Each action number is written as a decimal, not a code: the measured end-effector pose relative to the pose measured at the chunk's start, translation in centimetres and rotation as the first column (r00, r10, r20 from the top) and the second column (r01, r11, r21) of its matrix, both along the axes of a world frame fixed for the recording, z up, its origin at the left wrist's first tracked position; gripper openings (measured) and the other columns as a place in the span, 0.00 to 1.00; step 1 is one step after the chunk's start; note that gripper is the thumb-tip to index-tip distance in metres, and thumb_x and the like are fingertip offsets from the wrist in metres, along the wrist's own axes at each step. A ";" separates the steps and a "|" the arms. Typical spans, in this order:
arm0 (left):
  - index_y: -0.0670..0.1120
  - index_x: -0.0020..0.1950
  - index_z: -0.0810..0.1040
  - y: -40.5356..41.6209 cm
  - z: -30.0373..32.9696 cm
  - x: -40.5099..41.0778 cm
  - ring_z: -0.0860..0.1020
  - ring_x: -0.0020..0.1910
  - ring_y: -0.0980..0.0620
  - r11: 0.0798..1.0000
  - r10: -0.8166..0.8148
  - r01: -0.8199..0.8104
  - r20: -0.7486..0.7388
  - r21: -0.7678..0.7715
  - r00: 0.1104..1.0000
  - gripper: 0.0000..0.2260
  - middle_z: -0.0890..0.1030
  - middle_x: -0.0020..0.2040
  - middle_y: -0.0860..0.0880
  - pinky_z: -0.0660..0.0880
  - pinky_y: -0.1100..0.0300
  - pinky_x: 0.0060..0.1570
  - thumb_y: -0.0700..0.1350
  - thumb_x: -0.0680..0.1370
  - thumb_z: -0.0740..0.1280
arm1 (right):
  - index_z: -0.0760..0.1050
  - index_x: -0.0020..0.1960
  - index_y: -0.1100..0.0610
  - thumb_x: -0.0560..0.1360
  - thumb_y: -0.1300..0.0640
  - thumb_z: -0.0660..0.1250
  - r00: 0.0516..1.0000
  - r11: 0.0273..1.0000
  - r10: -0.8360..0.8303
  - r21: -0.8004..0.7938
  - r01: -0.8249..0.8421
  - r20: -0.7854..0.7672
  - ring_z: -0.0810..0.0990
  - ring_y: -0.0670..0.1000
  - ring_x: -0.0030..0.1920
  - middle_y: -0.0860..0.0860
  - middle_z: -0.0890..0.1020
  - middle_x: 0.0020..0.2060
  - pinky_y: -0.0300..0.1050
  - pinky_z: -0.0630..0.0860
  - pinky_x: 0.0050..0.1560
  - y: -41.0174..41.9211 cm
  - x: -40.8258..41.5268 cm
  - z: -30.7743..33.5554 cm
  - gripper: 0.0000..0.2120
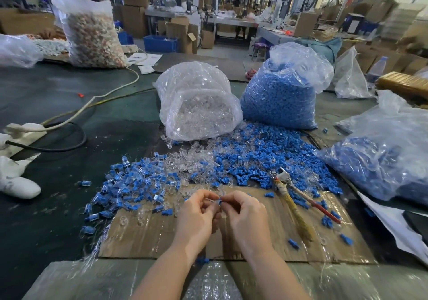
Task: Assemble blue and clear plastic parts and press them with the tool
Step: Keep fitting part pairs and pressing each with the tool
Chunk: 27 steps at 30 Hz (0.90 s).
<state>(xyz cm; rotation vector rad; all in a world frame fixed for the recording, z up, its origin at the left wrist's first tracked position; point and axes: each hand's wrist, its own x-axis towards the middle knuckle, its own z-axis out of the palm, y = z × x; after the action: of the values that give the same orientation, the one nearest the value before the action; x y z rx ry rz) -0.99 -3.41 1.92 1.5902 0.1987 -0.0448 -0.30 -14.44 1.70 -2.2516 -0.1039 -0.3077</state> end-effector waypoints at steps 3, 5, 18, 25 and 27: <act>0.48 0.50 0.76 0.3 0.2 0.0 0.79 0.34 0.51 0.999 0.003 -0.004 -0.015 -0.046 1.000 0.08 0.82 0.40 0.42 0.77 0.57 0.36 0.36 0.78 0.62 | 0.82 0.49 0.52 0.72 0.62 0.71 0.998 0.997 0.056 0.044 -0.055 -0.012 0.79 0.40 0.45 0.43 0.82 0.42 0.33 0.75 0.50 -0.2 0.0 0.1 0.08; 0.49 0.50 0.77 0.4 0.2 0.0 0.79 0.35 0.51 0.999 -0.011 0.010 -0.025 -0.053 1.000 0.10 0.81 0.40 0.42 0.77 0.57 0.36 0.36 0.78 0.61 | 0.82 0.51 0.52 0.72 0.63 0.71 0.997 0.995 0.081 0.057 -0.080 -0.004 0.79 0.41 0.47 0.44 0.83 0.44 0.39 0.76 0.52 -0.4 0.1 0.1 0.10; 0.43 0.48 0.78 0.4 0.0 0.1 0.76 0.32 0.49 0.989 -0.014 0.001 -0.088 -0.151 0.996 0.05 0.79 0.35 0.43 0.73 0.57 0.32 0.36 0.78 0.63 | 0.82 0.49 0.53 0.71 0.63 0.71 0.990 0.992 0.128 -0.031 -0.126 0.061 0.78 0.45 0.47 0.45 0.81 0.43 0.46 0.76 0.51 -0.7 0.3 -0.2 0.09; 0.44 0.48 0.77 0.3 0.2 0.4 0.76 0.32 0.50 0.993 -0.015 0.006 -0.078 -0.116 0.997 0.04 0.80 0.35 0.44 0.74 0.57 0.32 0.37 0.77 0.63 | 0.79 0.55 0.53 0.73 0.58 0.70 0.990 0.989 0.106 -0.111 -0.095 0.096 0.76 0.43 0.49 0.44 0.79 0.47 0.42 0.75 0.55 -1.7 0.5 -0.2 0.11; 0.43 0.48 0.77 0.5 0.1 0.5 0.75 0.30 0.51 0.992 0.010 -0.020 -0.083 -0.125 0.996 0.04 0.79 0.32 0.45 0.74 0.58 0.31 0.37 0.78 0.63 | 0.77 0.59 0.54 0.74 0.56 0.68 0.994 0.986 -0.018 -0.164 0.036 0.108 0.73 0.42 0.51 0.45 0.78 0.50 0.38 0.72 0.57 -3.0 0.7 -0.1 0.14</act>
<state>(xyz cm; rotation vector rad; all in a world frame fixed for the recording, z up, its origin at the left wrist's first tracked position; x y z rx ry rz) -0.53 -2.93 2.06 1.4626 0.2672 -0.1094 0.42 -17.42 1.60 -2.4026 -0.1603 -0.4484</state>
